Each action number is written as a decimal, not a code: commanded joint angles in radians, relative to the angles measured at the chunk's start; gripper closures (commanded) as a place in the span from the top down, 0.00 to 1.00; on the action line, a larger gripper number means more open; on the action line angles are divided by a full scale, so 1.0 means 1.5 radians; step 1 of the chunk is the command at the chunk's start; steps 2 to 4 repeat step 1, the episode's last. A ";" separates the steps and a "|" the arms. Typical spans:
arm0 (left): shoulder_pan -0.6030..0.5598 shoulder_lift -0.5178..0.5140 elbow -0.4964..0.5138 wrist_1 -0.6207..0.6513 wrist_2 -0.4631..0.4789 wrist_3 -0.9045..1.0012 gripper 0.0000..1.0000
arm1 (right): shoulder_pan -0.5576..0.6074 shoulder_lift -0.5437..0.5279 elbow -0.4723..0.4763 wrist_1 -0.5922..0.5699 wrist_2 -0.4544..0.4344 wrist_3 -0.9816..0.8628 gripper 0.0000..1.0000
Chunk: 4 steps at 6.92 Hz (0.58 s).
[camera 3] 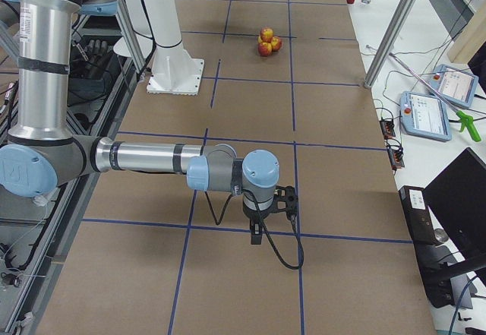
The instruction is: Stack apples
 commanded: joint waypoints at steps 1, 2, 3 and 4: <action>0.000 -0.001 0.000 -0.001 0.000 0.000 1.00 | 0.000 0.000 0.000 0.000 0.000 0.000 1.00; 0.000 -0.001 0.000 -0.001 0.000 0.000 1.00 | 0.000 0.000 0.000 0.000 0.000 0.000 1.00; 0.000 -0.001 0.000 -0.001 0.000 0.000 1.00 | 0.000 0.000 0.000 0.000 0.000 0.000 1.00; 0.000 -0.001 0.000 -0.001 0.000 0.000 1.00 | 0.000 0.000 0.000 0.000 0.000 0.000 1.00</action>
